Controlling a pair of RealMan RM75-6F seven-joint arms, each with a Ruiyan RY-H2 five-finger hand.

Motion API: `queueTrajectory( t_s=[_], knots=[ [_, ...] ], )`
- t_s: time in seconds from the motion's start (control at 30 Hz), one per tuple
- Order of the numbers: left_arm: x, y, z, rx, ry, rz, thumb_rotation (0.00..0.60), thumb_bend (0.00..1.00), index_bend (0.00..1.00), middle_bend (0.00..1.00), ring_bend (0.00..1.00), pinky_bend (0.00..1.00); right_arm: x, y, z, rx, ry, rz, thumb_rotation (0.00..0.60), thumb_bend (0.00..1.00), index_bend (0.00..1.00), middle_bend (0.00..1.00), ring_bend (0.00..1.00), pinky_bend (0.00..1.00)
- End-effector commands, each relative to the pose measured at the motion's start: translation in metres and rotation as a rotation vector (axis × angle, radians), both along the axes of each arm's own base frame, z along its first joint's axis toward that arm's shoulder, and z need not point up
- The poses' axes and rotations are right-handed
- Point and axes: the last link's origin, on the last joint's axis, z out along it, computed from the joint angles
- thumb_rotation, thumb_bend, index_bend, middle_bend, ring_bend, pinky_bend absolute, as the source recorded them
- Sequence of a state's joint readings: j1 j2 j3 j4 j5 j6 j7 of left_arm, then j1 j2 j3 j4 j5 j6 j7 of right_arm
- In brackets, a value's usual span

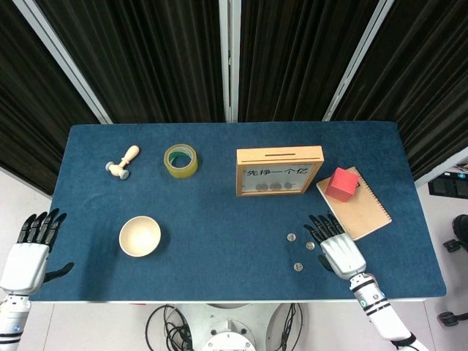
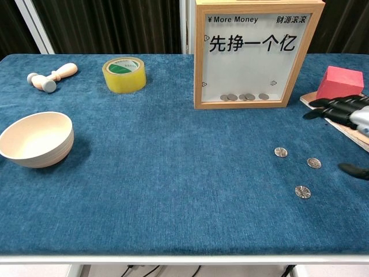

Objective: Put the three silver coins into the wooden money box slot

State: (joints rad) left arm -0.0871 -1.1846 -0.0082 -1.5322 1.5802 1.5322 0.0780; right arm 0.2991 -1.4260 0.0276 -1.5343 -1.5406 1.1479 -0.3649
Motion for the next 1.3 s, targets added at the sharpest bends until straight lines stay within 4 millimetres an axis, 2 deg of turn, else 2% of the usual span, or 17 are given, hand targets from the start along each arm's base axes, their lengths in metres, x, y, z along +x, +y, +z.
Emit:
queueTrajectory(
  t_s=[0.03, 0.2, 0.63, 1.3],
  knots=[
    [-0.001, 0.0, 0.0, -0.002, -0.004, 0.003, 0.6, 0.0, 0.01, 0.0, 0.0, 0.0, 0.001, -0.006, -0.008, -0.011, -0.01, -0.007, 0.6, 0.28, 0.2, 0.0, 0.0, 0.0],
    [-0.004, 0.002, -0.001, -0.007, -0.014, 0.011, 0.6, 0.0, 0.01, 0.0, 0.0, 0.0, 0.004, -0.013, -0.017, -0.018, -0.025, -0.013, 0.6, 0.28, 0.26, 0.0, 0.0, 0.0],
    [-0.007, 0.004, 0.001, -0.02, -0.028, 0.012, 0.6, 0.0, 0.01, 0.0, 0.0, 0.0, 0.017, -0.022, -0.037, 0.031, -0.089, -0.041, 0.6, 0.3, 0.3, 0.0, 0.0, 0.0],
    [-0.013, 0.001, 0.003, -0.028, -0.037, 0.041, 0.6, 0.0, 0.01, 0.0, 0.0, 0.0, 0.019, -0.025, -0.049, 0.045, -0.074, -0.079, 0.6, 0.32, 0.35, 0.0, 0.0, 0.0]
  ],
)
